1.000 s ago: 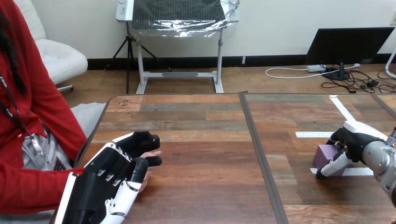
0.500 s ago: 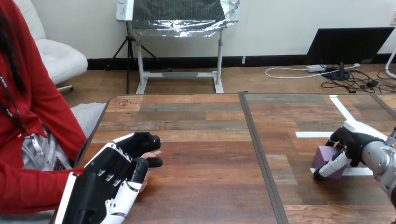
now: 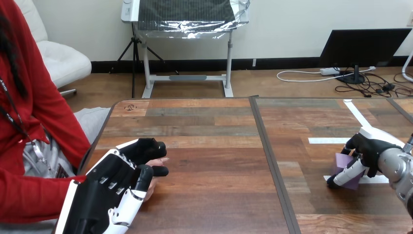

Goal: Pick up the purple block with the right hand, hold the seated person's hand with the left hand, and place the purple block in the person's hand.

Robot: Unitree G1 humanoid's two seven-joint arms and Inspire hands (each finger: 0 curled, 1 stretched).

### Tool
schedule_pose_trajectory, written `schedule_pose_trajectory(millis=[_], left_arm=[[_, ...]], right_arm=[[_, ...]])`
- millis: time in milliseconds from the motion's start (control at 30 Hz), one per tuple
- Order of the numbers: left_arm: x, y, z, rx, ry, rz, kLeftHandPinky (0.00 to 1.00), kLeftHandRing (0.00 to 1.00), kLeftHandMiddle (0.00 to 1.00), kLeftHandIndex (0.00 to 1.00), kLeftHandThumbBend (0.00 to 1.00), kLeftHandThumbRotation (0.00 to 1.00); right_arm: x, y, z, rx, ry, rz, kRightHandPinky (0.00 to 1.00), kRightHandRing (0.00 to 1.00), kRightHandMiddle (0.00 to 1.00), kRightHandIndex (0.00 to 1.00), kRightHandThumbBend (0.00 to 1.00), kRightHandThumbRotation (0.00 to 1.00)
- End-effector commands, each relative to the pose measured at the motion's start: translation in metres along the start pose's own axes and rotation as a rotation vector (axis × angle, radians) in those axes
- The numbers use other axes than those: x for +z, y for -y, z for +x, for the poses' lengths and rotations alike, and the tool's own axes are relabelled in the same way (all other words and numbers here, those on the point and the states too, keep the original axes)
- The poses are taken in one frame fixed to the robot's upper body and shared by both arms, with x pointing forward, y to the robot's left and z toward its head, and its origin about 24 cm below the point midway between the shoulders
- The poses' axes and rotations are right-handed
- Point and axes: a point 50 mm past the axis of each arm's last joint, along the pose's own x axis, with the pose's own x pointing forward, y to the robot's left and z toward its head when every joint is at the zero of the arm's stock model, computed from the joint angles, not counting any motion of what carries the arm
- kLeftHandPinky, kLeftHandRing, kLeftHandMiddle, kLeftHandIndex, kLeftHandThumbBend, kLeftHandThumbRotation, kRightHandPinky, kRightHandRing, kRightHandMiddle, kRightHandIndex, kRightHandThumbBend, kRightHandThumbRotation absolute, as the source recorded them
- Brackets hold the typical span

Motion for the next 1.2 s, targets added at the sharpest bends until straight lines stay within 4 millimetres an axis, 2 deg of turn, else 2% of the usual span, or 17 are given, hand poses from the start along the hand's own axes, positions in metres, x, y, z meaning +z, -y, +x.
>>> schedule_pose_trajectory(millis=[0,1167], left_arm=[[0.0105,0.0023,0.0193,-0.025,0.114,-0.013,0.63,0.75,0.71,0.64,0.36,0.36],[0.0129,-0.003,0.0188,0.016,0.121,0.016,0.58,0.74,0.71,0.64,0.42,0.37]], right_arm=[[0.016,0.0133,0.0009,-0.041,0.044,0.02,0.47,0.51,0.56,0.56,0.74,0.0],[0.0162,0.0164,0.0002,-0.055,0.066,0.043,0.43,0.47,0.54,0.55,0.76,0.0]])
